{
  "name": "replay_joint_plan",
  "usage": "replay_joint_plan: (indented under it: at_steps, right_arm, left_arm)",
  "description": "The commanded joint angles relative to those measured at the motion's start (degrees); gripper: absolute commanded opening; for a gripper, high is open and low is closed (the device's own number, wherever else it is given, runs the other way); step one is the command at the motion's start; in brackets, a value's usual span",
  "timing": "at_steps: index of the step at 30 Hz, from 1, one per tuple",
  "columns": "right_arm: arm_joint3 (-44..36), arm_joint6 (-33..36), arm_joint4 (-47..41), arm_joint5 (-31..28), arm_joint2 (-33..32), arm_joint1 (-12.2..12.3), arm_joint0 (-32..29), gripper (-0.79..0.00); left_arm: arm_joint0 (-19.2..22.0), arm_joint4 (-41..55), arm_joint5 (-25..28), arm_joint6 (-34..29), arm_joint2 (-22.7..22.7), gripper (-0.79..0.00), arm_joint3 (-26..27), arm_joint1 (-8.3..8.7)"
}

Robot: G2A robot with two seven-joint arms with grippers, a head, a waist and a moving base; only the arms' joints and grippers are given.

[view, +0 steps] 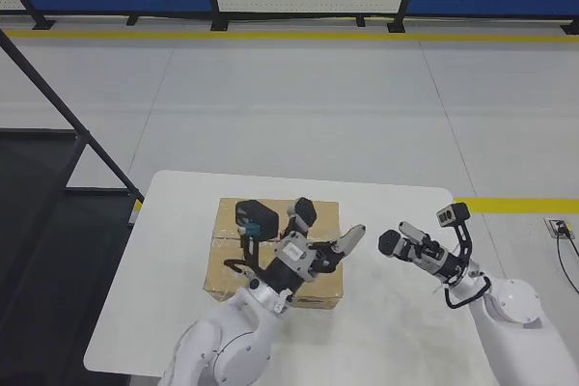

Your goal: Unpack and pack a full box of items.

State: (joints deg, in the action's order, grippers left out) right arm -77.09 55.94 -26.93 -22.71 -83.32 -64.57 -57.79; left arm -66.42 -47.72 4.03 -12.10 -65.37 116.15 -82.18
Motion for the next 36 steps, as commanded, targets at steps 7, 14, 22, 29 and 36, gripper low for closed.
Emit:
replay_joint_plan:
  at_steps: [7, 14, 22, 29, 36]
  right_arm:
    - [-11.1, -3.2, 7.6, 2.7, 0.3, 0.4, -1.8, 0.0]
    - [-12.7, -3.0, 8.7, 3.3, 1.6, 0.4, -2.0, 0.0]
    - [-16.4, -12.9, 20.8, 8.5, 14.3, -1.5, 2.9, 0.0]
    - [-15.1, -20.2, 32.9, 15.2, 23.8, -3.4, 8.0, 0.0]
    - [-14.0, -28.0, 39.9, 19.9, 27.9, -4.8, 10.1, 0.0]
  left_arm:
    - [-10.9, 16.9, 2.2, -3.2, -27.6, 0.0, 5.9, 2.13]
    - [-15.3, 24.8, 4.8, -2.4, -37.3, 0.0, -0.7, 2.79]
    - [-16.9, 29.2, 6.8, -1.1, -38.0, 0.0, -2.9, 3.02]
    - [-17.4, 30.9, 7.8, -0.9, -38.4, 0.0, -3.5, 3.32]
    - [-17.6, 32.5, 8.4, -1.4, -39.5, 0.0, -3.8, 3.72]
